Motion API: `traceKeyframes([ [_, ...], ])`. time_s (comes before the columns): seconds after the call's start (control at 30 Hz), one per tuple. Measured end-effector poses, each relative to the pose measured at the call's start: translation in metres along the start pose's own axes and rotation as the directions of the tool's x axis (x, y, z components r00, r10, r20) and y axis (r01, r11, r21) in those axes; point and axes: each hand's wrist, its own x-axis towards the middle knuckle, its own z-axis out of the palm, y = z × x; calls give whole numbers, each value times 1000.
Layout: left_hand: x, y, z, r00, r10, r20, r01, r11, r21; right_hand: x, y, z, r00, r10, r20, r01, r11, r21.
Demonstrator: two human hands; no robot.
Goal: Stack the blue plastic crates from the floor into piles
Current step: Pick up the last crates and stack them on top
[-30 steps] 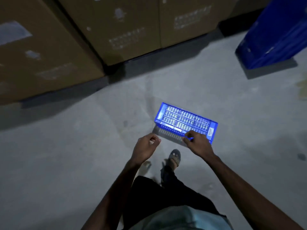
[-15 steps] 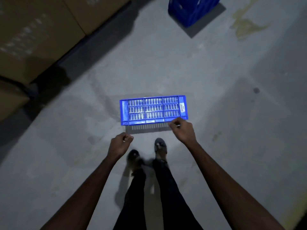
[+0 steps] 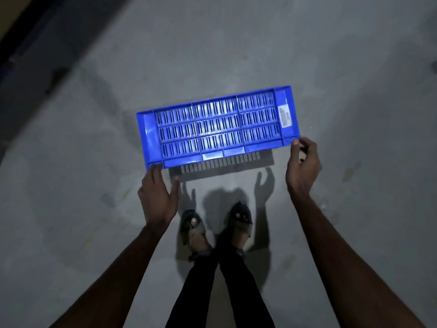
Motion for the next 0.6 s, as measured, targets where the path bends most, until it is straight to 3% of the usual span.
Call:
traceKeyframes([
  [0.07,3,3,28,975,-138,-176,115,984,-136,16,24,20,998,-25,-64,25,1000,-5],
  [0.17,8,4,64,889,-325,-322,233,927,-293,32,52,43,979,11,-204,-4,999,35],
  [0.27,17,-7,94,843,-358,-401,220,911,-349,37,72,61,971,46,-235,-32,998,60],
  [0.43,31,-29,113,846,-386,-368,173,851,-496,44,94,90,991,77,-112,-66,992,106],
  [0.6,44,-26,118,838,-463,-290,144,699,-700,46,94,107,983,171,-66,-151,959,241],
])
